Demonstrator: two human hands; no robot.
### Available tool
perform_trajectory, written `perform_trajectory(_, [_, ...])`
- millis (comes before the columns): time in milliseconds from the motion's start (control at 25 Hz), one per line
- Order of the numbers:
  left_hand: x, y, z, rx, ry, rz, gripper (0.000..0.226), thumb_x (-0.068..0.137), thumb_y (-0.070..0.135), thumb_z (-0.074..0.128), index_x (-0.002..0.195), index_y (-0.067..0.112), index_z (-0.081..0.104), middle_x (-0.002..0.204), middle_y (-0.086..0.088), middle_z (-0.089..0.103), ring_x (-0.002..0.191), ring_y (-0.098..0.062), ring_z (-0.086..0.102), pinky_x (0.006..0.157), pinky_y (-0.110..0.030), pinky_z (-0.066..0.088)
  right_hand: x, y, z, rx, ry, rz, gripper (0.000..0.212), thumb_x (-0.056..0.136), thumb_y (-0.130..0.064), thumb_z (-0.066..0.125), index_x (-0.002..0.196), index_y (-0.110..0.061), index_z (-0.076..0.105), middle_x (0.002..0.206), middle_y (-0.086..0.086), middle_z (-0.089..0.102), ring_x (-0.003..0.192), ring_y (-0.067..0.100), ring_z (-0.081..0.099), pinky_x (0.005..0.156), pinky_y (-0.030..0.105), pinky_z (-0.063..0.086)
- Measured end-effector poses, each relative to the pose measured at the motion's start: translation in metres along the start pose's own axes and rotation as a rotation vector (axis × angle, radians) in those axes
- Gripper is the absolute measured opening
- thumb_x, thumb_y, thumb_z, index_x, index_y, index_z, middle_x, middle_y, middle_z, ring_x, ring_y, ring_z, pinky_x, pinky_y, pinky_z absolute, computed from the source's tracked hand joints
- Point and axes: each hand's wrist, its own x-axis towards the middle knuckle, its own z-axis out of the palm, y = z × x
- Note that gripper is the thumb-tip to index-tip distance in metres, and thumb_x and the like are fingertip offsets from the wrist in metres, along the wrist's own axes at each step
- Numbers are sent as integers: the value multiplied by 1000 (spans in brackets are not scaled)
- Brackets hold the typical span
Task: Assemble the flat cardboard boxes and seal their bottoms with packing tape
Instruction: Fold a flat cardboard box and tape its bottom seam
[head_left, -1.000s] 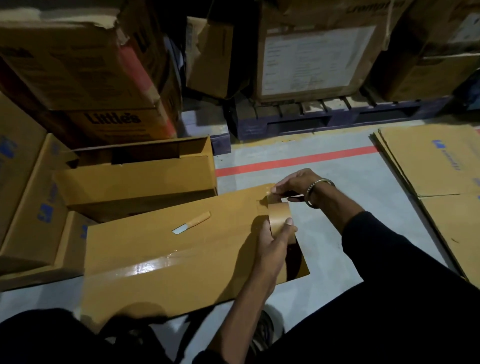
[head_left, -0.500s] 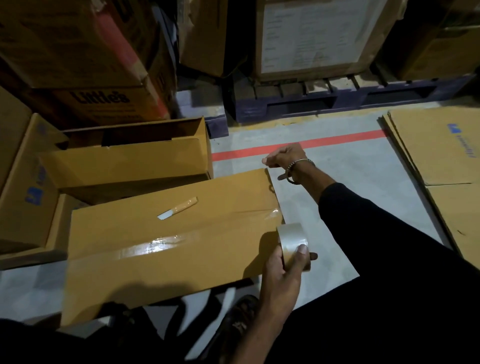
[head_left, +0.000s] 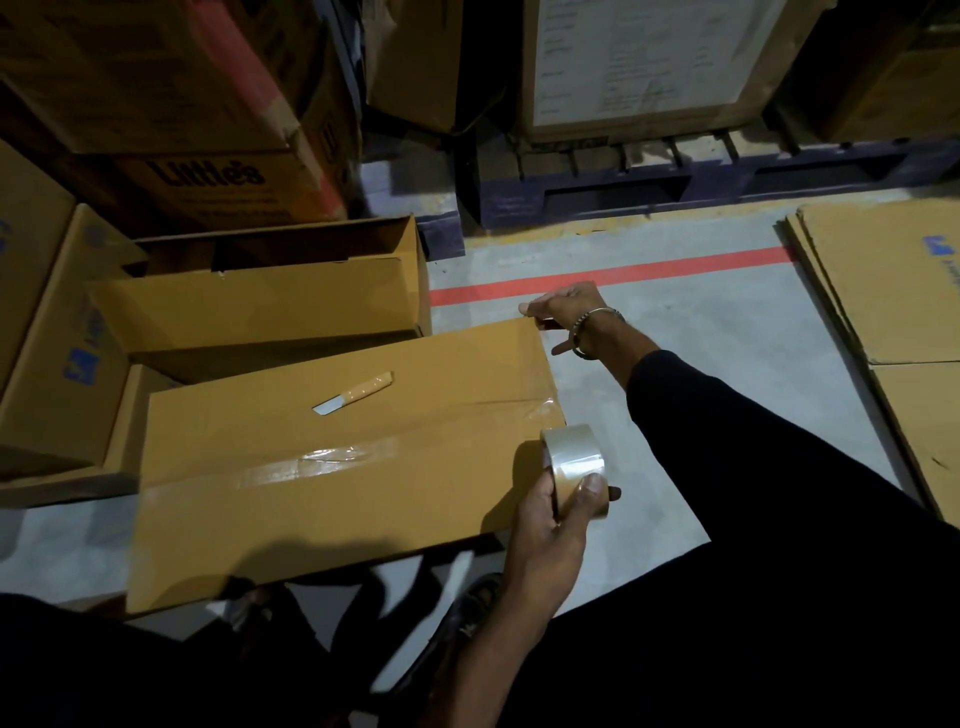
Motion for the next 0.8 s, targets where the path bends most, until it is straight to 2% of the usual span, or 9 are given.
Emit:
perform_trajectory(80, [0,-1,1,-11,7,2,27,104,24,61,129,16,66,116,-2,77,106,-15,74,90,-29,59,-3,2,-1,41,-64,152,23,79,-17,89,95,-5,78,92,6,80,89,19,75,73,56,62])
perform_trajectory(200, [-2,-4,5,-32,19,10,26,104,24,61,128,16,66,114,-1,76,104,-15,74,90,-29,59,-3,5,-5,55,-169,257,13,86,-13,75,98,-12,81,99,1,80,101,21,71,69,55,62])
perform_trajectory(360, [-3,-4,4,-22,8,29,28,105,26,60,131,17,65,122,-8,74,113,-22,71,87,-25,58,4,8,1,-53,-167,317,29,88,-19,70,115,-8,73,121,13,64,115,35,59,67,63,60])
perform_trajectory(400, [-5,-2,5,-19,0,22,29,105,27,59,132,17,65,123,-8,74,114,-21,70,86,-22,57,7,8,3,-152,-122,281,29,91,-20,68,117,-7,69,122,15,61,115,37,59,73,62,61])
perform_trajectory(480, [-8,0,5,-12,-15,5,31,105,29,59,134,17,64,124,-7,74,115,-19,70,87,-20,56,10,10,7,-361,115,60,17,97,-18,64,109,-8,70,121,15,69,109,33,66,86,41,60])
perform_trajectory(560, [-9,0,5,4,-5,1,32,104,31,60,132,16,65,124,-7,74,114,-18,71,90,-22,57,-3,3,6,-363,343,-193,14,98,-20,65,100,-12,77,110,9,77,98,24,71,84,29,55])
perform_trajectory(640, [-8,-1,5,48,22,6,32,102,37,62,128,18,67,120,-4,76,113,-16,71,96,-29,58,-17,-4,3,-396,477,-429,17,96,-27,72,106,-16,80,100,2,79,92,18,72,83,28,57])
perform_trajectory(720, [-11,-1,7,83,37,6,34,100,46,63,125,23,68,116,2,77,111,-14,71,99,-32,56,-32,-6,5,-538,352,-597,15,93,-24,76,105,-18,82,98,1,80,90,15,73,86,29,59])
perform_trajectory(800, [-14,3,9,103,60,6,31,100,48,62,121,25,69,112,3,78,108,-13,71,93,-28,55,-45,-3,14,-735,192,-612,11,93,-13,74,100,-12,82,95,5,79,93,21,73,91,33,60])
